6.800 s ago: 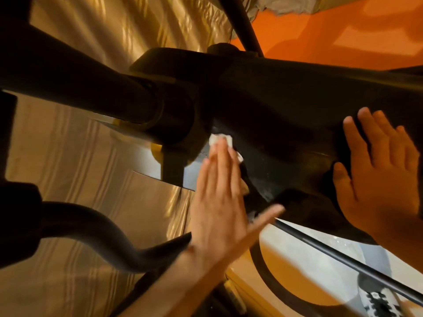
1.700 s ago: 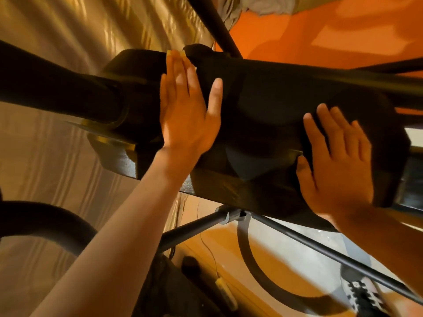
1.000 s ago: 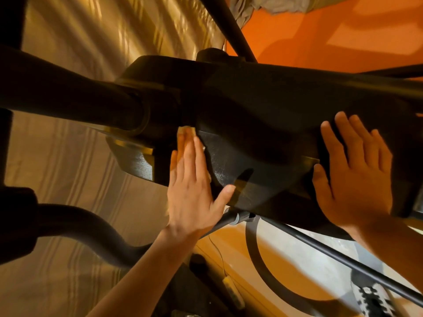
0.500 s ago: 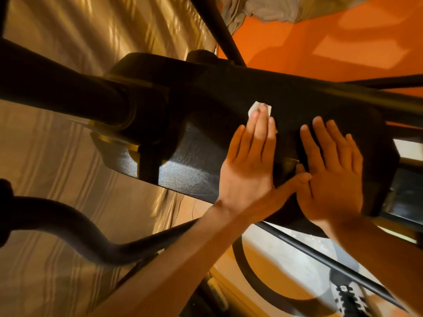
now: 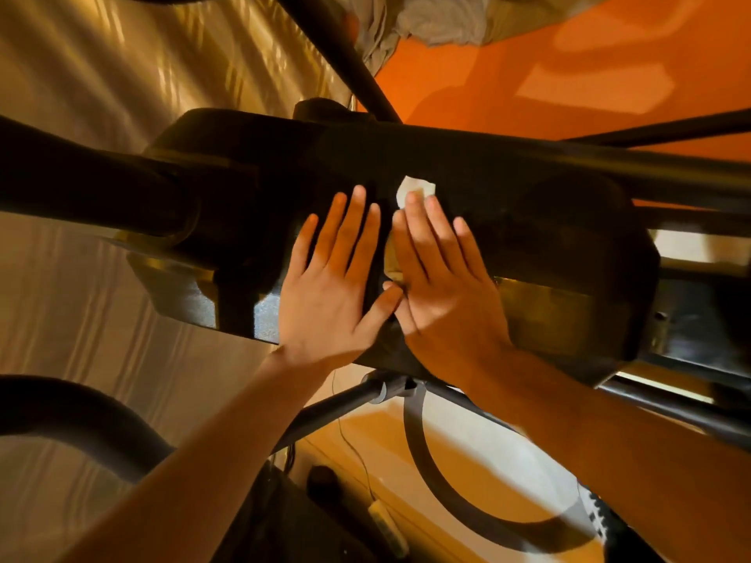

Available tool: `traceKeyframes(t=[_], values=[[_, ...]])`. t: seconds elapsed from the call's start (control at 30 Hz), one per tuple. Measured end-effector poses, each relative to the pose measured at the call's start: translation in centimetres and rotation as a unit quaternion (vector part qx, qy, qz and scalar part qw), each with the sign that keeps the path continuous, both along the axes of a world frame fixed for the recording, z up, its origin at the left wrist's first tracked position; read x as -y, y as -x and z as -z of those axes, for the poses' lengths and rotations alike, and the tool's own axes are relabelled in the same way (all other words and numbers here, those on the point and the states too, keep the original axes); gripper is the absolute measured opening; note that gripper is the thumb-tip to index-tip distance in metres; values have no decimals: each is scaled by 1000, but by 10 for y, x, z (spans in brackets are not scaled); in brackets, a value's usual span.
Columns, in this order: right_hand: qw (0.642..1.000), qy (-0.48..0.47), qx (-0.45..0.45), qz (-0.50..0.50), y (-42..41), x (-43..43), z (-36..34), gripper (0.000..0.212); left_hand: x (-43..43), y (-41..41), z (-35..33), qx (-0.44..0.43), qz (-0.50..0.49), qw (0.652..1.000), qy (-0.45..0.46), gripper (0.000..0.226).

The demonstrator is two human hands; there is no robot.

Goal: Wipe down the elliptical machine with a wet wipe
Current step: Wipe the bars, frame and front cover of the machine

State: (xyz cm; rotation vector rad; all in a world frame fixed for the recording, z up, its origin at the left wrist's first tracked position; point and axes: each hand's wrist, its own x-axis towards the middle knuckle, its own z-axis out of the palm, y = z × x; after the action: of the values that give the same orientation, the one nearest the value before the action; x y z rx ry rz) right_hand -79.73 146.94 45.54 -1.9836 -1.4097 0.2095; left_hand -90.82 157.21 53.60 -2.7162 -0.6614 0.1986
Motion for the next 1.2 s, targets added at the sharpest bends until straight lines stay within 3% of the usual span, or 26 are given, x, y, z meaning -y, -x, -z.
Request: traceKeyframes(t=[0.17, 0.3, 0.43, 0.5, 0.6, 0.73, 0.87, 1.03, 1.1, 1.2], values=[[998, 59, 7, 5, -23, 26, 19, 66, 1, 0, 2, -13, 0, 1000, -20, 85], [982, 131, -53, 126, -53, 72, 51, 74, 1, -1, 3, -33, 6, 999, -34, 80], [933, 178, -174, 261, -70, 71, 59, 86, 2, -1, 4, -52, 0, 998, -47, 79], [944, 165, -155, 240, -45, 47, 32, 87, 3, -1, 4, -55, -7, 997, -46, 80], [985, 111, -97, 92, 19, 25, -4, 76, 3, -1, 3, -48, -7, 998, -46, 78], [997, 55, -53, -2, 16, 52, 15, 67, 2, 1, 4, -41, 1, 998, -40, 72], [985, 111, -71, 111, -41, 109, 68, 73, 3, -1, 5, -40, -5, 998, -37, 71], [913, 158, -260, 273, -66, 97, 95, 90, 3, -1, 6, -44, -7, 998, -39, 70], [925, 177, -220, 253, -45, 87, 75, 89, 3, -1, 7, -42, -7, 998, -44, 71], [973, 142, -139, 115, 14, 92, 31, 76, 3, 2, 7, -37, -6, 998, -50, 70]])
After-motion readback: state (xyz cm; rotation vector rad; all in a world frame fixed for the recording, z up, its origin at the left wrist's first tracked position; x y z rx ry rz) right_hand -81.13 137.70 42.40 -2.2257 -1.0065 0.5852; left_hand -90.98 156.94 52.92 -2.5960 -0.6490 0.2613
